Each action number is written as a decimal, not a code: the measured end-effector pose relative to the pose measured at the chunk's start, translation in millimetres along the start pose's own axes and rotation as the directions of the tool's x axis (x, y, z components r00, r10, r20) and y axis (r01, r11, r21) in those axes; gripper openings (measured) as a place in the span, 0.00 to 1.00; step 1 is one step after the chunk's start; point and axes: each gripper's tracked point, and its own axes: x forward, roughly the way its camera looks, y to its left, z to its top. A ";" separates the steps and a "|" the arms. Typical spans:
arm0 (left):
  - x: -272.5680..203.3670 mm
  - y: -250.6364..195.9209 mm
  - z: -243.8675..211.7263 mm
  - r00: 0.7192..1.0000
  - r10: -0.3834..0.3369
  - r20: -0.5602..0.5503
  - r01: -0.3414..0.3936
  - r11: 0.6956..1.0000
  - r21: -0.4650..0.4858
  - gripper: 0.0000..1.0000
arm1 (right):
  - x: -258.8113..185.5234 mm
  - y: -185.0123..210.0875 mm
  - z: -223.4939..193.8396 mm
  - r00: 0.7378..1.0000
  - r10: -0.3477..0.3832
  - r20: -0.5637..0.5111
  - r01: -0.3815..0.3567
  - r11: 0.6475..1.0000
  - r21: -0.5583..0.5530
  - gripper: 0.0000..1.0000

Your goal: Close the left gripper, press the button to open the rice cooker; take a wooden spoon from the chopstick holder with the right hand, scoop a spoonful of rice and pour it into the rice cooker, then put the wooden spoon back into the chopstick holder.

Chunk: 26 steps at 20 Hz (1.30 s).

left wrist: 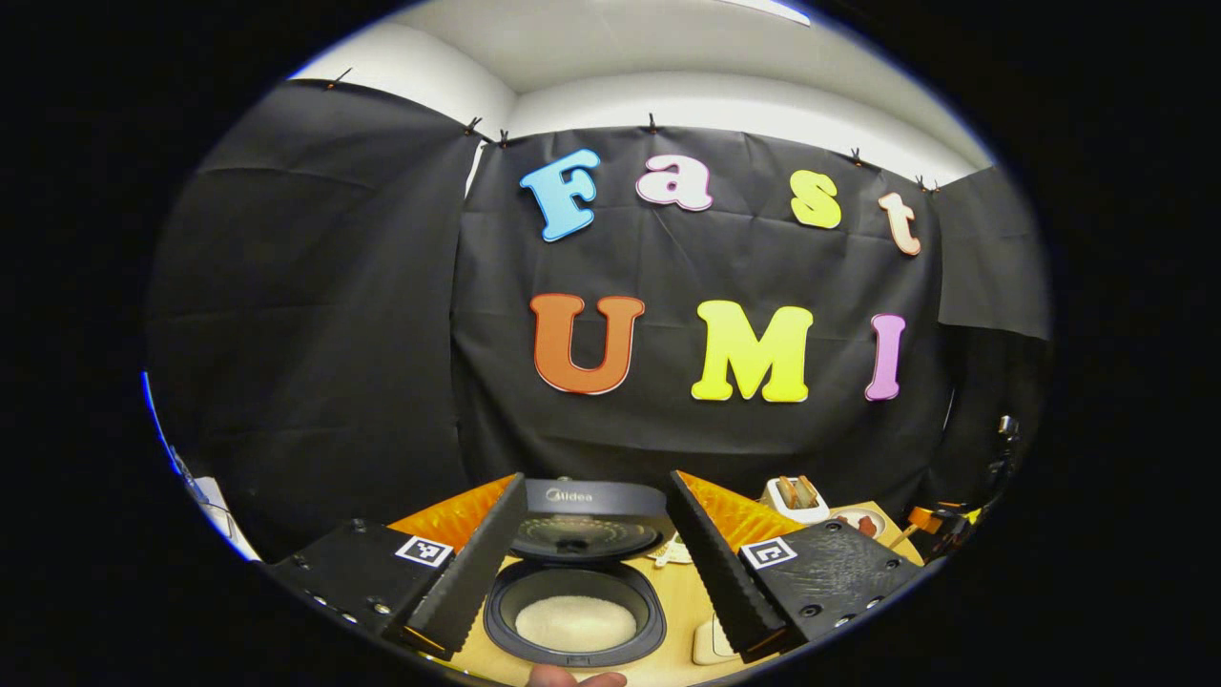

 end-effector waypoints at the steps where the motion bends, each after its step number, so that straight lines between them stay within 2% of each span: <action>1: 9.2 1.8 2.6 1.000 0.002 0.009 -0.002 1.000 0.012 0.94 | -11.6 3.8 6.7 1.000 0.010 0.014 -0.009 1.000 -0.013 1.00; 3: 29.4 4.9 3.7 1.000 -0.002 0.010 0.002 1.000 0.021 0.94 | -35.0 7.6 14.7 0.999 0.023 0.031 -0.021 0.999 -0.040 0.99; 4: 39.2 4.7 2.7 1.000 -0.008 0.007 0.007 1.000 0.019 0.84 | -47.2 7.4 17.6 0.999 0.021 0.038 -0.020 0.999 -0.046 0.99; 5: 46.8 4.4 1.6 1.000 -0.010 0.001 0.010 1.000 0.018 0.94 | -58.5 6.0 18.5 0.999 0.018 0.043 -0.016 0.999 -0.046 0.99; 8: 76.2 1.5 -6.7 0.999 -0.012 -0.030 0.013 0.999 0.030 0.94 | -90.3 3.9 10.2 1.000 -0.001 0.029 0.001 1.000 -0.031 1.00; 9: 83.4 2.3 -12.1 0.999 -0.009 -0.047 0.010 0.999 0.034 0.84 | -97.8 2.5 6.0 1.000 -0.009 0.021 0.009 1.000 -0.024 0.99; 10: 90.4 5.8 -18.4 0.998 -0.004 -0.066 0.006 0.999 0.037 0.94 | -104.0 1.4 1.7 1.000 -0.015 0.016 0.015 1.000 -0.019 1.00; 15: 109.4 21.1 -47.1 0.983 0.038 -0.180 -0.030 0.998 0.048 0.94 | -128.4 -5.9 -12.6 0.999 -0.046 -0.004 0.046 0.999 0.022 1.00; 21: 106.0 13.3 -67.5 0.963 0.003 -0.271 0.004 1.000 0.028 0.96 | -137.9 -4.9 -15.6 0.999 -0.049 -0.008 0.049 0.999 0.023 0.99; 26: 73.8 11.5 -89.0 0.920 -0.003 -0.391 0.003 1.000 -0.001 0.97 | -128.7 11.4 -11.0 1.000 -0.008 -0.005 0.008 1.000 0.003 1.00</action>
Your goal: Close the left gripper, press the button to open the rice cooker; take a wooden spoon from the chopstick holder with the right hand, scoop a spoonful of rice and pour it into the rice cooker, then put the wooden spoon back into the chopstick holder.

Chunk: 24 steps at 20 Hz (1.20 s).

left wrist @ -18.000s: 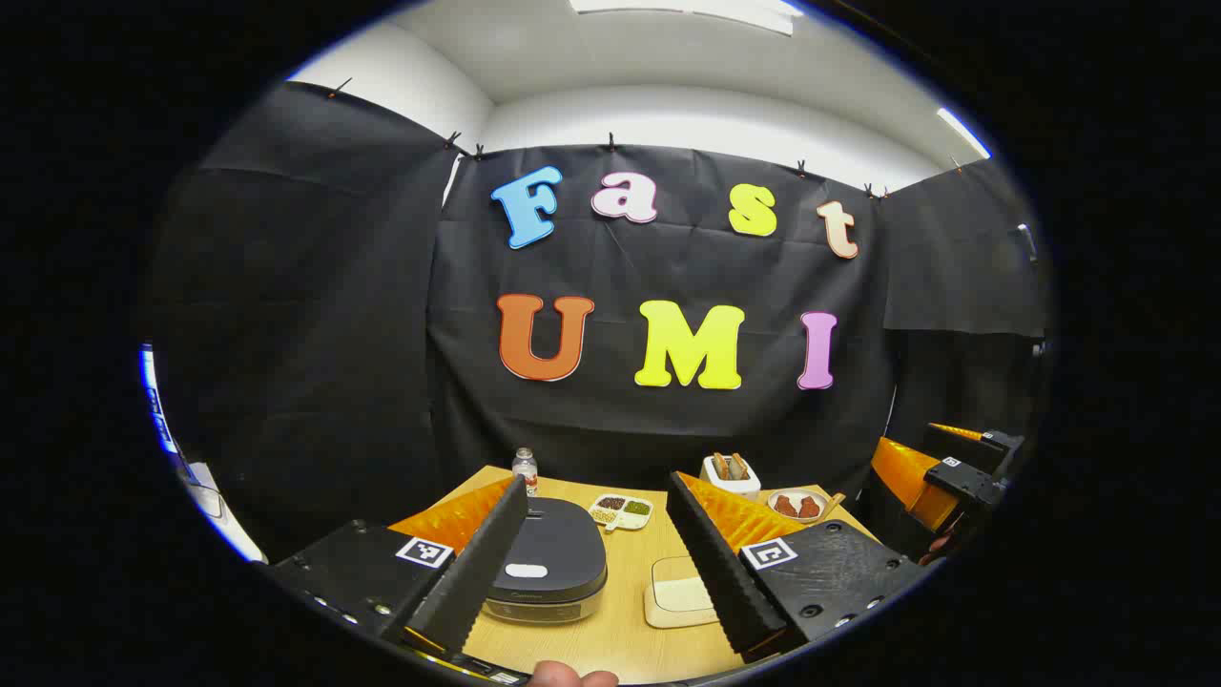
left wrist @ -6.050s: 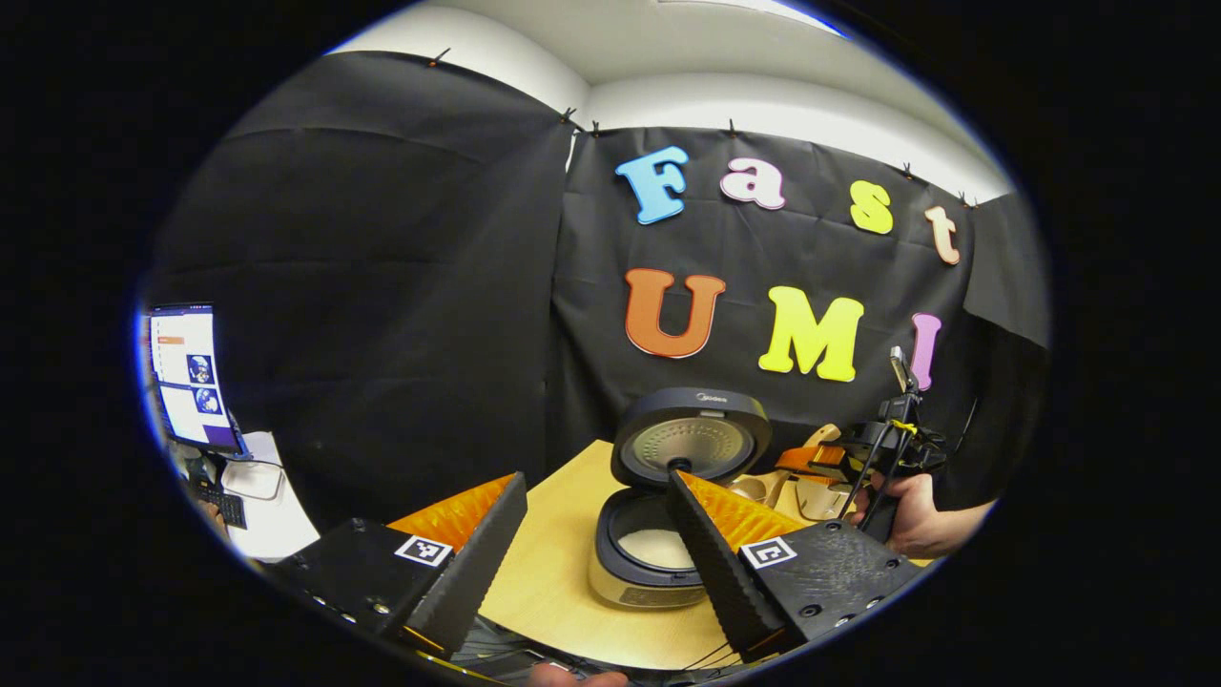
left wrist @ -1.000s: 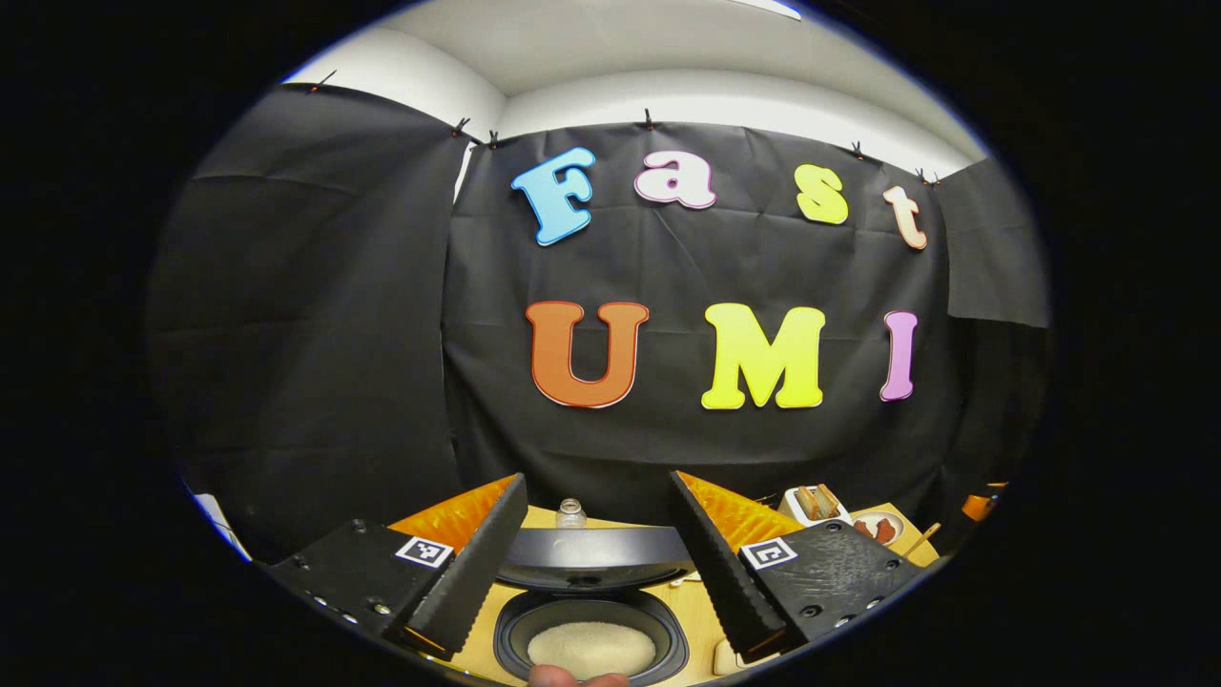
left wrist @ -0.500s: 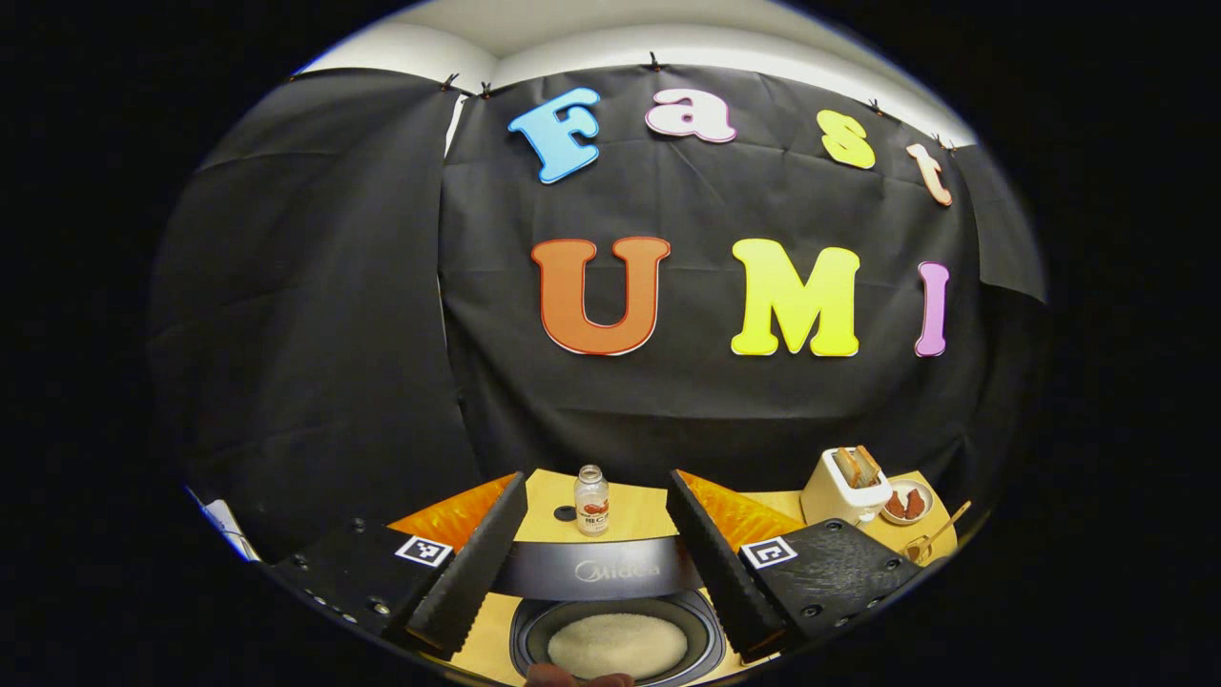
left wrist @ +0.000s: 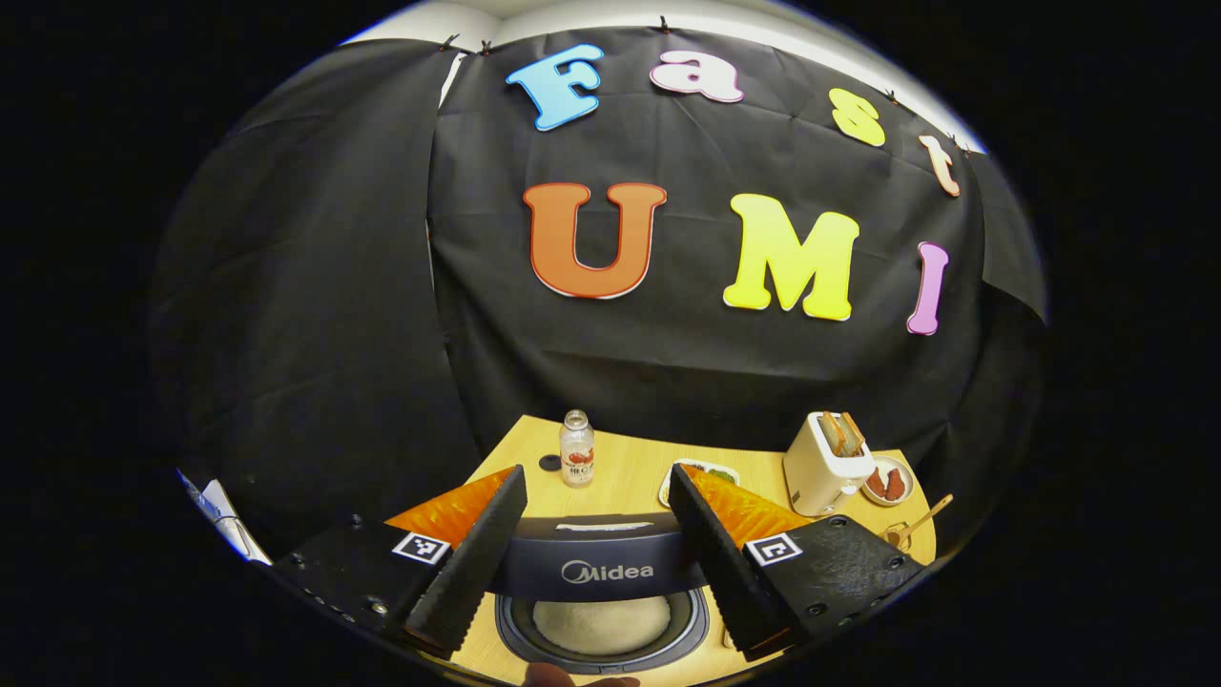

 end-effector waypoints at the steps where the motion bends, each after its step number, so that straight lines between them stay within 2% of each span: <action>1: -5.4 -0.3 -8.7 1.000 0.001 -0.025 -0.002 1.000 -0.008 0.98 | 2.8 4.0 0.4 1.000 0.009 0.001 -0.009 1.000 -0.002 1.00; 6: -29.2 -8.6 -61.9 0.989 0.006 -0.147 -0.008 1.000 -0.016 0.97 | 13.6 23.5 -8.5 0.998 0.056 -0.024 -0.056 0.998 -0.004 1.00; 11: -41.8 -11.0 -112.3 0.977 0.011 -0.215 -0.013 1.000 -0.005 0.98 | 22.1 38.3 -14.4 0.995 0.091 -0.046 -0.092 0.996 -0.015 1.00; 24: -42.1 -15.2 -198.7 0.931 -0.018 -0.366 0.004 0.999 -0.039 0.98 | 28.9 52.8 -10.7 0.992 0.117 -0.055 -0.120 0.991 -0.051 1.00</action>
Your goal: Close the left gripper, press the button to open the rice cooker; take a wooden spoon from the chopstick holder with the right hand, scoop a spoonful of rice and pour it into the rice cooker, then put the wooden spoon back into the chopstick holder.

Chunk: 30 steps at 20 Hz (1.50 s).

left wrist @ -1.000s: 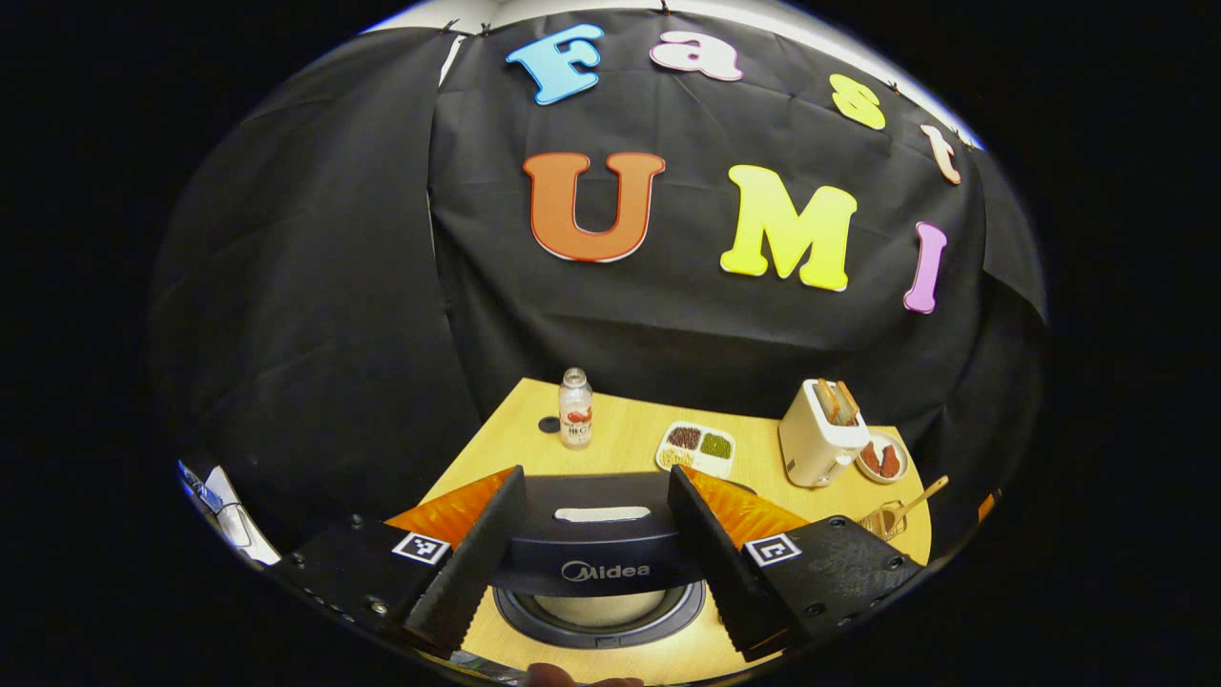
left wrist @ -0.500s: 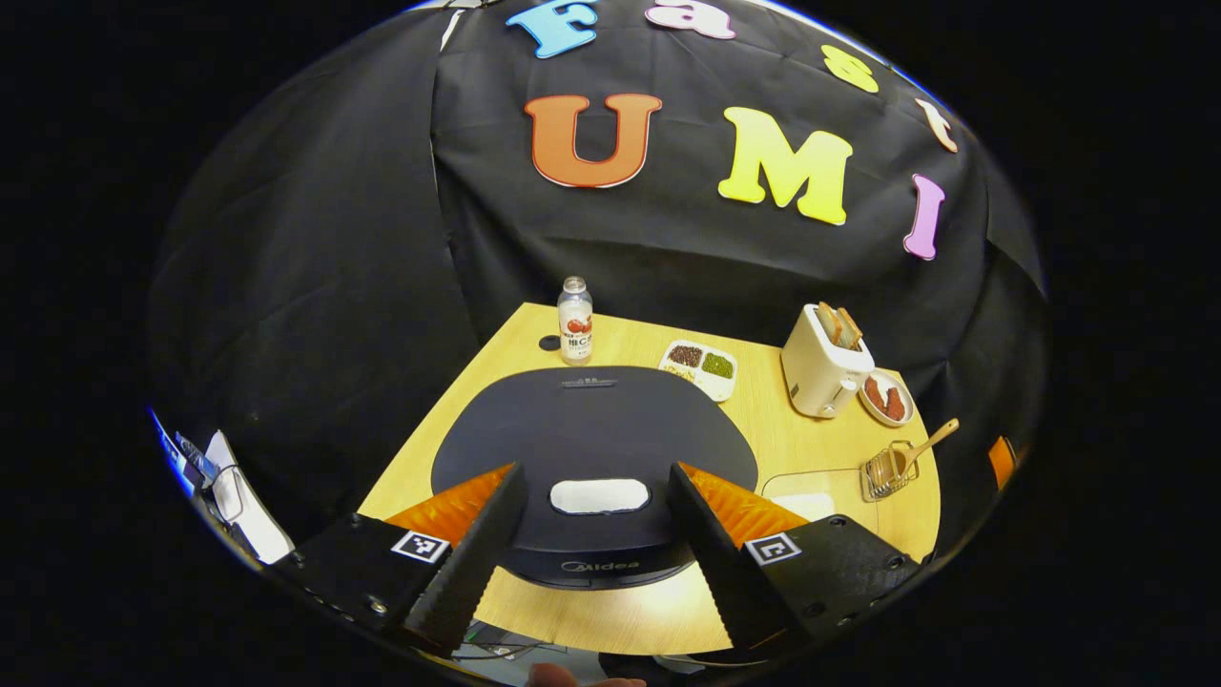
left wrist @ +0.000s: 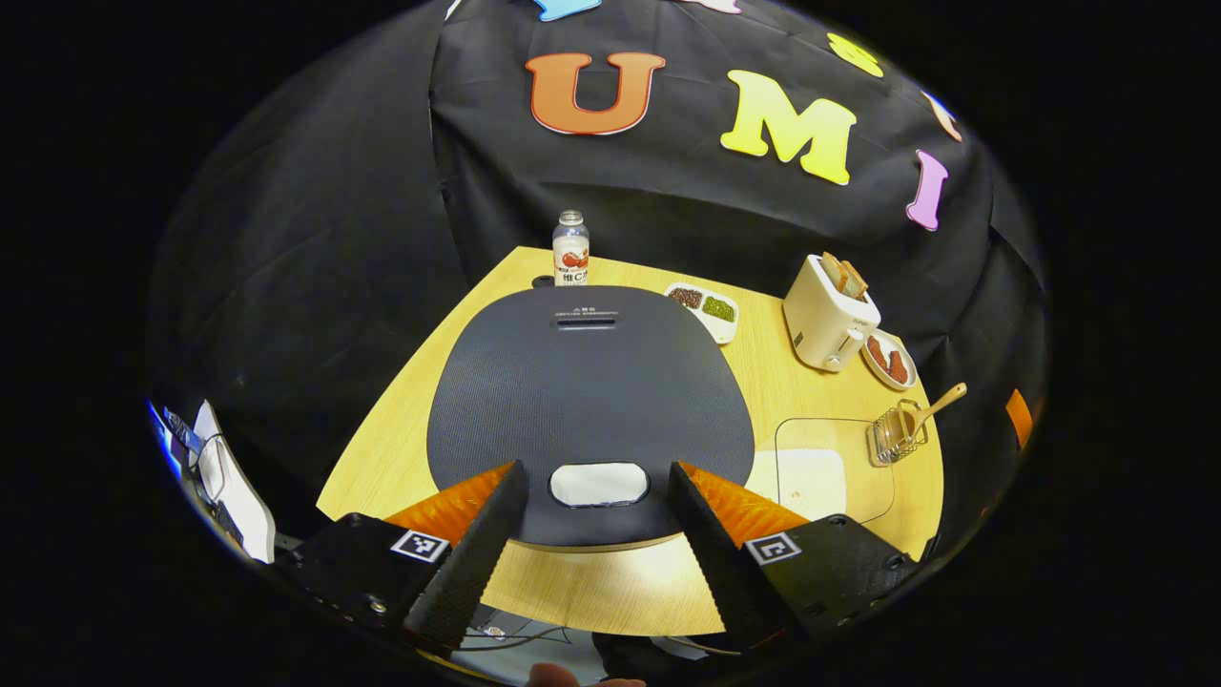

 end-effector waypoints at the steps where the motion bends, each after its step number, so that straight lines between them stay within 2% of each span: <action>1: -1.2 1.1 -6.7 1.000 0.003 -0.020 -0.003 1.000 -0.009 0.98 | -0.4 1.0 0.4 1.000 0.001 0.001 -0.001 1.000 -0.003 0.99; 2: -3.9 1.9 -4.3 1.000 0.002 0.002 -0.002 1.000 0.001 0.97 | -0.6 2.1 0.5 1.000 0.003 0.001 -0.003 1.000 -0.004 1.00; 8: 2.0 2.9 -16.1 0.999 0.004 -0.038 -0.001 0.998 0.059 0.98 | 0.4 5.7 -3.5 1.000 0.005 -0.008 -0.005 1.000 0.004 1.00; 14: 3.3 3.1 -11.5 1.000 0.001 -0.015 0.000 0.998 0.057 0.98 | -1.1 12.0 6.8 1.000 0.007 0.015 -0.007 1.000 -0.018 0.99; 16: 2.2 2.5 -6.4 1.000 -0.007 -0.009 0.008 1.000 0.023 1.00 | -1.9 11.8 13.7 1.000 0.003 0.029 -0.003 1.000 -0.023 1.00; 18: -5.8 -1.9 3.3 0.999 -0.031 0.020 0.031 0.999 -0.014 0.97 | -2.4 12.9 20.4 0.999 0.000 0.042 0.001 1.000 -0.023 1.00; 21: -19.3 -8.6 31.6 0.991 -0.050 0.122 0.051 0.999 -0.005 0.95 | -6.0 18.4 35.1 0.998 0.001 0.070 0.001 1.000 -0.028 1.00; 25: -55.7 -28.1 72.2 0.954 -0.105 0.280 0.093 0.994 0.054 0.95 | -14.2 27.8 52.5 0.995 0.003 0.102 0.000 1.000 -0.028 0.99; 30: -103.9 -60.1 110.0 0.861 -0.182 0.475 0.137 0.982 0.129 0.95 | -35.6 34.9 78.7 0.986 -0.030 0.164 0.031 1.000 -0.003 0.99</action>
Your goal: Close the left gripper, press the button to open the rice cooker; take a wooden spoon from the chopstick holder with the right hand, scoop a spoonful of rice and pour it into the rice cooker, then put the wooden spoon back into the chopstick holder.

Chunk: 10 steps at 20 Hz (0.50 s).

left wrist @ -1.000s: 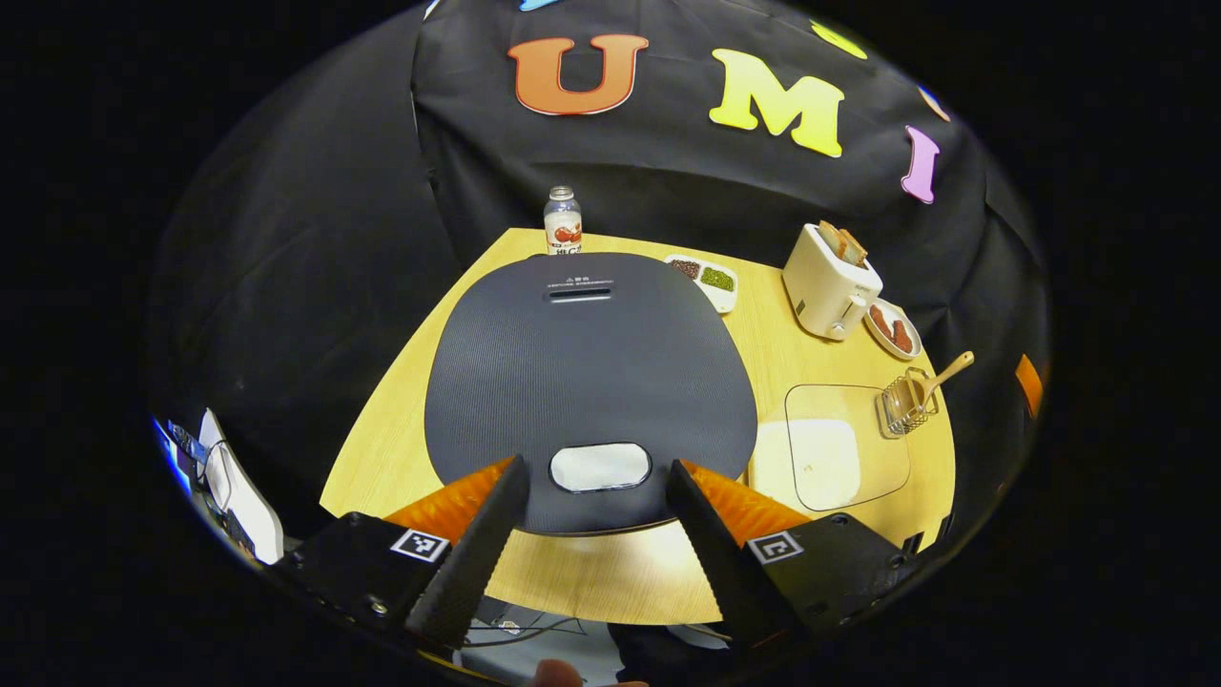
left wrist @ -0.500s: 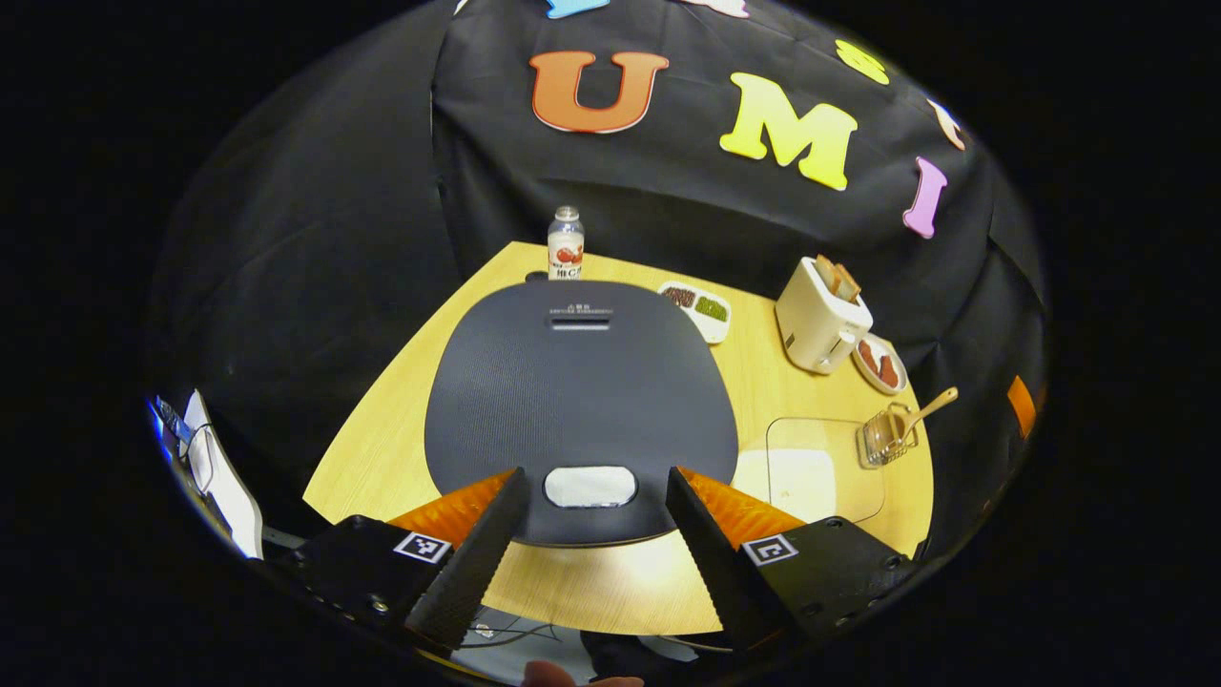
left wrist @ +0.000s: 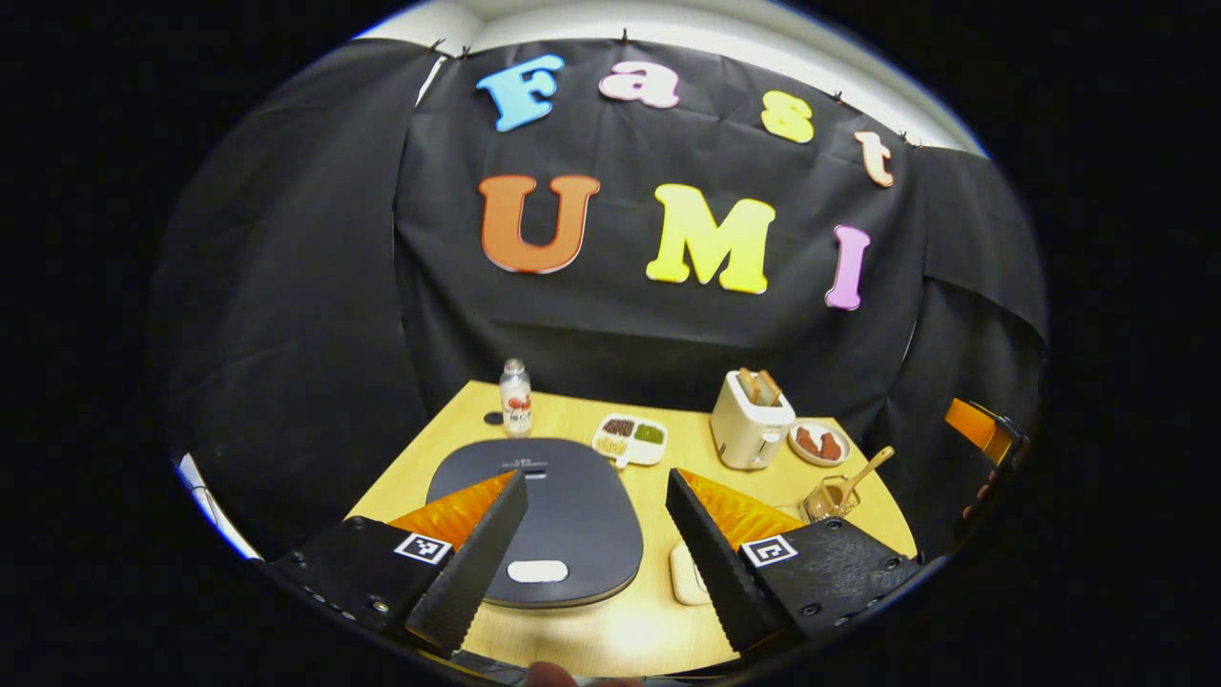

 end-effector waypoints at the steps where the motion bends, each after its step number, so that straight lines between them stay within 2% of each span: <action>1: -7.2 -5.5 8.1 0.999 -0.011 0.042 0.011 1.000 0.010 0.95 | -4.6 2.3 7.0 1.000 -0.006 0.017 0.006 1.000 0.000 0.99; 5: -35.2 -19.1 40.6 0.983 -0.027 0.179 0.016 0.998 0.064 0.94 | -31.4 21.0 30.0 0.997 -0.009 0.072 0.009 1.000 0.001 1.00; 10: -58.3 -21.7 54.4 0.962 -0.006 0.271 -0.006 0.999 0.040 0.94 | -53.2 47.0 43.1 0.992 -0.001 0.126 0.004 1.000 -0.025 1.00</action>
